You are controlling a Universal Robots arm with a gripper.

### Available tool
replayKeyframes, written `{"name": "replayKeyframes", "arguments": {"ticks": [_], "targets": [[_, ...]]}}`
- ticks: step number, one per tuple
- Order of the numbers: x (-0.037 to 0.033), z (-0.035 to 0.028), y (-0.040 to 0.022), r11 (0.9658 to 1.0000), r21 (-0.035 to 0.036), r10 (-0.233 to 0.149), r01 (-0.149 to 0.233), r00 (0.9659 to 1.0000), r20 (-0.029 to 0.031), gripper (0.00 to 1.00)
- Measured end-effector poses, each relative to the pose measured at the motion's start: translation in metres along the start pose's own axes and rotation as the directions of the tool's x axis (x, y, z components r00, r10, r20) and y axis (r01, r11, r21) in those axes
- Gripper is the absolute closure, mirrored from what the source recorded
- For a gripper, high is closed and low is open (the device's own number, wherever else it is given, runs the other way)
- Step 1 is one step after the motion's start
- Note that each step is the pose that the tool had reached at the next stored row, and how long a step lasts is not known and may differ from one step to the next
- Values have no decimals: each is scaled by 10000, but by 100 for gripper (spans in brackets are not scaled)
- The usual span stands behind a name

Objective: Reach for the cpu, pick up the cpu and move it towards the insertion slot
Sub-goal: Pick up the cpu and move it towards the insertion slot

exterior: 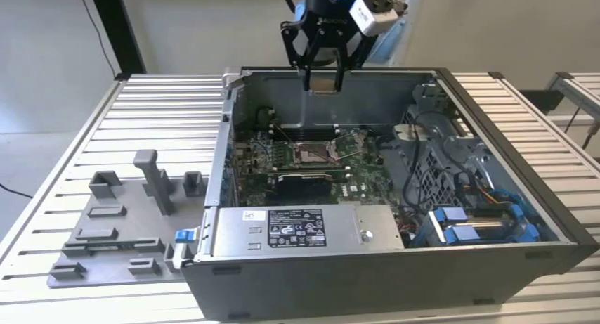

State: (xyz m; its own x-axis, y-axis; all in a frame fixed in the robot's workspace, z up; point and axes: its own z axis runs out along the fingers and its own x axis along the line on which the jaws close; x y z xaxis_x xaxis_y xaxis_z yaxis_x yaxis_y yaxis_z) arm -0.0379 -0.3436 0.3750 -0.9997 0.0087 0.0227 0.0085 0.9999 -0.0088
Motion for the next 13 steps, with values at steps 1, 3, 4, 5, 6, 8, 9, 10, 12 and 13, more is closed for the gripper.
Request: {"name": "replayKeyframes", "arguments": {"ticks": [1, 3, 4, 5, 6, 8, 9, 10, 12, 13], "targets": [[0, 2, 34, 10000, 0, 0, 0, 10000, 8, 100], [1, 6, 102, 10000, 0, 1, -1, 10000, 36, 100], [2, 8, 135, 10000, 0, 1, -1, 10000, 50, 100], [3, 11, 167, 10000, -1, 0, 0, 10000, 64, 100], [3, 13, 198, 10000, -1, 0, 0, 10000, 77, 100], [5, 20, 255, 10000, -2, 1, -1, 10000, 100, 100], [5, 24, 272, 10000, 0, 1, -1, 9999, 107, 100], [6, 30, 282, 10000, 0, 2, -2, 9999, 113, 100], [5, 39, 294, 10000, 1, 1, -1, 9999, 121, 100], [5, 42, 301, 10000, 0, 2, -2, 9999, 131, 100]]}}
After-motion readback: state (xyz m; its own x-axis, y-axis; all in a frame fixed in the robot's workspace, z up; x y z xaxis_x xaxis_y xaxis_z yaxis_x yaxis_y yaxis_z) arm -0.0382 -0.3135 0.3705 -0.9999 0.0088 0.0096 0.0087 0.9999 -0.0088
